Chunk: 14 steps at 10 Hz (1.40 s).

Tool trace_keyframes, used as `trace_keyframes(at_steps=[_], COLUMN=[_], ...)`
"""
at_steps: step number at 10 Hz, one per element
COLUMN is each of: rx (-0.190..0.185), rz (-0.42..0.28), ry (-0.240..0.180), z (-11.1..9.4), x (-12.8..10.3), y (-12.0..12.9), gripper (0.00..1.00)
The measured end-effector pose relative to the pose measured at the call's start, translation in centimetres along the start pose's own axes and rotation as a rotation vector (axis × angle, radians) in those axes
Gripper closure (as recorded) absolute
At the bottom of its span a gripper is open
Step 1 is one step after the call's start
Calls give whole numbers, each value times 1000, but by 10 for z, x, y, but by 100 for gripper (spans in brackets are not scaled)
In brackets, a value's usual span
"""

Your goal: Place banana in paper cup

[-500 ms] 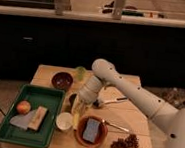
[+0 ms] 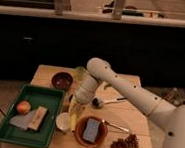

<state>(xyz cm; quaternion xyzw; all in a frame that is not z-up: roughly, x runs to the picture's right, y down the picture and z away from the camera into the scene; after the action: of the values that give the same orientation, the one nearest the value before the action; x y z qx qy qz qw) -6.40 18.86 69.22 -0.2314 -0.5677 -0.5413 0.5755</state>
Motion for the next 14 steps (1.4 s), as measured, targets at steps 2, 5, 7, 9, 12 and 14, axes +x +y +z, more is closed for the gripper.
trace_keyframes(at_steps=[2, 5, 7, 9, 12, 14], rx=[-10, -24, -35, -42, -57, -63], rz=[-15, -44, -58, -65, -74, -77], ry=[-1, 3, 4, 6, 0, -3], z=[2, 8, 10, 11, 13, 13], x=[-2, -3, -2, -1, 3, 4], y=[-3, -13, -20, -24, -31, -31], gripper=[100, 100, 100, 98, 70, 48])
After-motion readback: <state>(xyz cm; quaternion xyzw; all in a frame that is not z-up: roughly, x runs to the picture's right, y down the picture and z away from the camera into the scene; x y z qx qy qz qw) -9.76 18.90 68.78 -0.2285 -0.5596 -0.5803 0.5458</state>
